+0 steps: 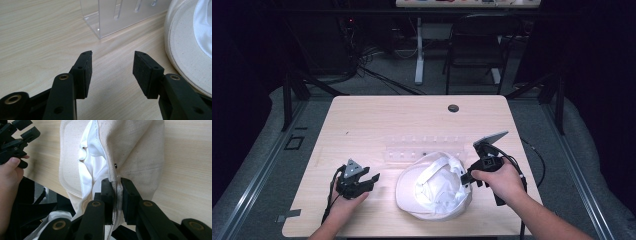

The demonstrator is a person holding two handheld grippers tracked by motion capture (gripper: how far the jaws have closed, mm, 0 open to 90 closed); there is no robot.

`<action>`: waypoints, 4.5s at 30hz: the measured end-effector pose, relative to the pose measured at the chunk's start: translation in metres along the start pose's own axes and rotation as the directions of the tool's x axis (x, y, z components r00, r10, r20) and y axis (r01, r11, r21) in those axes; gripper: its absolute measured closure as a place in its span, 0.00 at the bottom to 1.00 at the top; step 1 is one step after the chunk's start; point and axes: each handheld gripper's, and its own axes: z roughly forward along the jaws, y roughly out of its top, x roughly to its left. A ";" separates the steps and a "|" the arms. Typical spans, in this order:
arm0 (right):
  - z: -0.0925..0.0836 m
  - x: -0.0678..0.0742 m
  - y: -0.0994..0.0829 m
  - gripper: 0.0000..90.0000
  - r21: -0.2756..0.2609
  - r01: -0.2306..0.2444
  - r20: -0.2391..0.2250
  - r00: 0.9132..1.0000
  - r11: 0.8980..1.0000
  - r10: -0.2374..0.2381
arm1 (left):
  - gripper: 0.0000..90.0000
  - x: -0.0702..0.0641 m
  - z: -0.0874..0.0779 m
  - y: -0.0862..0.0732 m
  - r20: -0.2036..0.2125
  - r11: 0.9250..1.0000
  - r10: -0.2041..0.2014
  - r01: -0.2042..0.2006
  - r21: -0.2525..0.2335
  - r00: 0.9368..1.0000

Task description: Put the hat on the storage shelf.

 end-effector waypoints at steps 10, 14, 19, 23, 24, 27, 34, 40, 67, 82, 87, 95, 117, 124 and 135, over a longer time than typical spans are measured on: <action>-0.014 0.018 0.006 0.91 -0.038 -0.011 0.056 0.998 0.999 0.013 | 0.56 0.000 0.000 0.000 0.004 1.000 0.004 -0.004 0.008 1.000; -0.023 0.025 0.009 0.91 -0.037 0.004 0.071 0.997 0.999 -0.001 | 0.56 0.000 0.000 0.000 0.003 1.000 0.004 -0.004 0.007 1.000; -0.031 0.031 0.010 0.91 -0.016 0.015 0.091 0.996 1.000 -0.014 | 0.56 0.001 0.000 0.000 0.003 1.000 0.011 -0.011 0.010 1.000; -0.037 0.037 0.013 0.91 -0.018 -0.007 0.091 0.996 1.000 0.009 | 0.56 0.000 0.000 0.000 0.004 1.000 0.011 -0.011 0.010 1.000; -0.038 0.038 0.013 0.91 -0.019 -0.009 0.092 0.996 1.000 0.010 | 0.56 0.000 0.000 0.000 0.004 1.000 0.011 -0.011 0.010 1.000; -0.043 0.040 0.015 0.91 -0.013 -0.018 0.075 0.997 1.000 0.019 | 0.56 0.000 0.000 0.000 0.005 1.000 0.006 -0.006 0.009 1.000; -0.053 0.045 0.019 0.91 0.004 -0.018 0.048 0.999 1.000 0.018 | 0.57 0.001 0.000 0.000 0.008 1.000 0.003 -0.003 0.009 1.000; -0.058 0.046 0.020 0.91 -0.005 -0.051 0.009 0.999 0.999 0.051 | 0.57 0.001 0.000 0.000 0.010 1.000 0.000 0.000 0.009 1.000; -0.090 0.048 0.022 0.91 -0.035 -0.086 -0.275 0.959 0.996 0.073 | 0.57 0.001 0.000 0.000 0.010 1.000 -0.003 0.003 0.005 1.000; -0.109 0.046 0.029 0.91 -0.091 -0.091 -0.380 0.924 0.992 0.050 | 0.55 -0.005 -0.002 0.002 0.027 1.000 0.016 -0.016 0.002 1.000; -0.111 0.048 0.034 0.91 -0.112 -0.100 -0.396 0.917 0.989 0.048 | 0.54 -0.007 -0.003 0.003 0.025 1.000 0.014 -0.014 -0.018 1.000; -0.115 0.051 0.040 0.91 -0.130 -0.108 -0.414 0.909 0.986 0.045 | 0.54 -0.009 -0.003 0.003 0.028 1.000 0.009 -0.008 -0.018 1.000; -0.113 0.056 0.059 0.91 -0.160 -0.149 -0.507 0.861 0.976 0.048 | 0.50 -0.012 -0.003 0.003 0.026 1.000 0.016 -0.015 -0.028 1.000; -0.118 0.057 0.069 0.91 -0.192 -0.177 -0.513 0.857 0.965 0.055 | 0.50 -0.015 -0.003 0.004 0.032 0.999 0.039 -0.039 -0.016 0.999; -0.120 0.058 0.089 0.91 -0.238 -0.223 -0.525 0.848 0.945 0.068 | 0.50 -0.023 0.001 0.006 0.041 0.998 0.064 -0.063 -0.028 0.997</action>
